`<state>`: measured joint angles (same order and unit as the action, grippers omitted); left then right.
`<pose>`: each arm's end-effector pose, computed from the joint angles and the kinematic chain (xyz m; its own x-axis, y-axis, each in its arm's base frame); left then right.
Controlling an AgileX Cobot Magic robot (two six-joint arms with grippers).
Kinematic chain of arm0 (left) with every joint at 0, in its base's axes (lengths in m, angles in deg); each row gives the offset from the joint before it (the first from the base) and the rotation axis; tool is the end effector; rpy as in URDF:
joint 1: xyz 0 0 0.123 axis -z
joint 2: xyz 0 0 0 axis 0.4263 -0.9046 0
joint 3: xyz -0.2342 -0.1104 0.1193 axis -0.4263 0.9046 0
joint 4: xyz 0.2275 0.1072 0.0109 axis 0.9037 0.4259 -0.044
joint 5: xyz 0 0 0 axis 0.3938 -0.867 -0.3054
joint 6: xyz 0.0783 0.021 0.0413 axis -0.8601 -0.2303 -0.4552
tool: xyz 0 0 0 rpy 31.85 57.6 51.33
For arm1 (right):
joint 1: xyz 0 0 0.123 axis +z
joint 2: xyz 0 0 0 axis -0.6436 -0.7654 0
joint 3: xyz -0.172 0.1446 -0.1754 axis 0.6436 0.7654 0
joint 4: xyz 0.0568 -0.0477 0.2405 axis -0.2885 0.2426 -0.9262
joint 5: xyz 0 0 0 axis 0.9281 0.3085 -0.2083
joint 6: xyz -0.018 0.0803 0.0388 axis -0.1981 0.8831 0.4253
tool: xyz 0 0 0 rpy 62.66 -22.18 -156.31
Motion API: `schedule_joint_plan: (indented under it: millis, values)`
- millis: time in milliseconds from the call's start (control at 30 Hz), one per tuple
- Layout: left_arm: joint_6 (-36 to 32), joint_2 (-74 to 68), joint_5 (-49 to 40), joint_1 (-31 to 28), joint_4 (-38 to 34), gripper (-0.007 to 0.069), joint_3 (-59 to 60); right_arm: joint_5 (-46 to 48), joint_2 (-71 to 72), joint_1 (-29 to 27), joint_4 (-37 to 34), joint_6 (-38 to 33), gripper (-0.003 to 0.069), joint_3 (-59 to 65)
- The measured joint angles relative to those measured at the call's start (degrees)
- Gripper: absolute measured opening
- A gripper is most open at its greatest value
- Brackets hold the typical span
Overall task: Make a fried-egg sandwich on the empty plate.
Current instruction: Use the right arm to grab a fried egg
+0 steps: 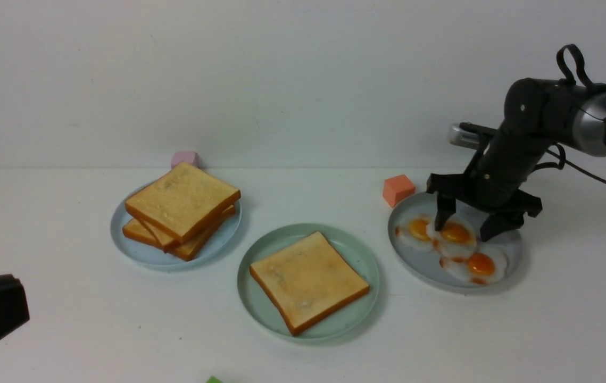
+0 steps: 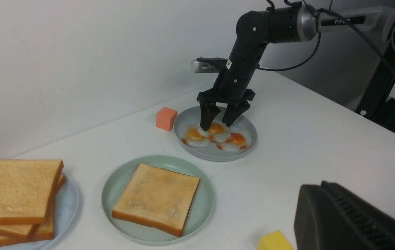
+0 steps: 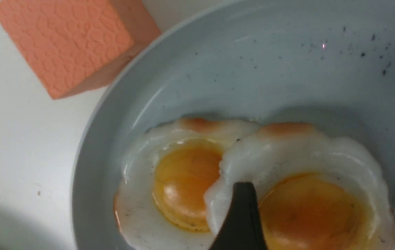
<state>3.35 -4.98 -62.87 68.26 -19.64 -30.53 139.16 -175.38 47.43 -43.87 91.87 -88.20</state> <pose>0.0461 -0.0452 0.3689 -0.1871 0.0207 -0.9821 0.6777 0.7265 -0.1139 0.4711 0.0746 0.1667 -0.9598 0.2005 -0.1964 0.1562 0.9629 0.2198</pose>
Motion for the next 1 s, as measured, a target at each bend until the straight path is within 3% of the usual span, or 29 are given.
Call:
schedule_joint_plan:
  millis: [200,567,1000]
  values:
    - [0.0,0.0,0.0,0.0,0.0,0.0005,0.0,0.0,-0.11,0.0,-0.41,0.0,0.0454,0.0]
    - [0.0,0.0,0.3,0.0,0.02,0.0005,0.0,0.25,0.05,0.0,-0.21,-6.12,0.0454,0.0]
    - [0.0,0.0,1.03,0.0,0.19,0.0004,0.0,1.24,3.8,0.0,2.65,-7.32,0.0454,0.26]
